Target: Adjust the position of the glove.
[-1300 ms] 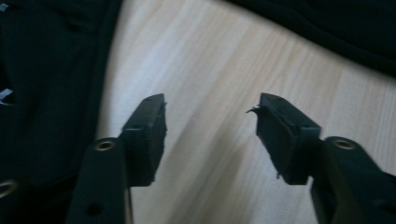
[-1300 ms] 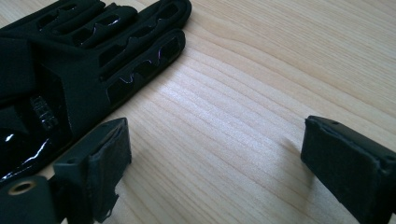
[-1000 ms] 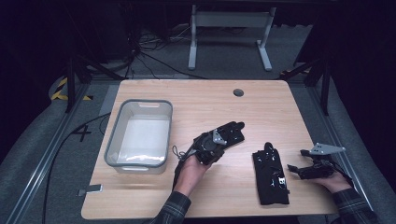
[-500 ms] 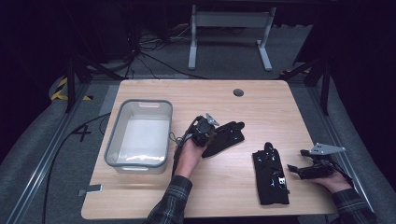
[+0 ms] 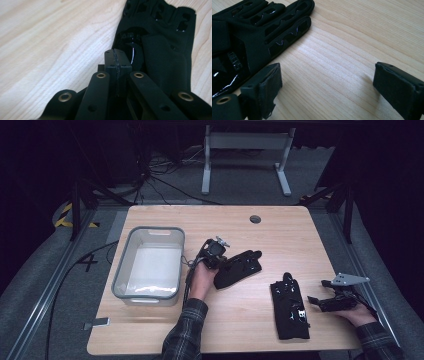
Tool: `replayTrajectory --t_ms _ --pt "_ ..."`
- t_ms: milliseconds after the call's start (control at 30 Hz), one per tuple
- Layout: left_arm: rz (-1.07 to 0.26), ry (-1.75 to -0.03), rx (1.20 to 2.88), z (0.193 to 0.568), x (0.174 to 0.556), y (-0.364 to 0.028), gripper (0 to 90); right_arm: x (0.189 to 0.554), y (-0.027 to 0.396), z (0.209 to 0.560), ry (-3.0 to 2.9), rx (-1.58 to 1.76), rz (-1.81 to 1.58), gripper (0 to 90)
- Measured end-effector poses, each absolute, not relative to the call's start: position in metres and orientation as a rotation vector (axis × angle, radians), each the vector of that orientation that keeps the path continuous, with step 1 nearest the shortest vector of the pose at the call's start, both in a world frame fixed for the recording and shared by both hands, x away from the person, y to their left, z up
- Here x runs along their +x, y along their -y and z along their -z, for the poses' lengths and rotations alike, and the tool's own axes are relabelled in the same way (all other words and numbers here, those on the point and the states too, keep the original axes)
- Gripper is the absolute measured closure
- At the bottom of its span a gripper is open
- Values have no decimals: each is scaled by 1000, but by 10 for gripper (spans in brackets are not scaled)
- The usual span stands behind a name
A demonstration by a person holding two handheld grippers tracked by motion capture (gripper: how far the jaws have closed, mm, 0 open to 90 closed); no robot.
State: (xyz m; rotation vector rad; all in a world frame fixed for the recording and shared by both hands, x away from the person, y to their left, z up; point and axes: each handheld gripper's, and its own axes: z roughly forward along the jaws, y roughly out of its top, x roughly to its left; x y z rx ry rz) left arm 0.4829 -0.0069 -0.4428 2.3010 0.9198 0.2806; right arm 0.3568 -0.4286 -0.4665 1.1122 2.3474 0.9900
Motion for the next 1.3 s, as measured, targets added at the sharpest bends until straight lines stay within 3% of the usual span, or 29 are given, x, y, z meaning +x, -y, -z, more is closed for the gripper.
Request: replayTrajectory --t_ms 400,1300 --pt "-261 -935 2353 446 471 14 899 357 429 467 -2346 1110 -990 90" --pt "-77 -831 2376 447 390 13 899 357 428 467 -2346 1109 -991 90"
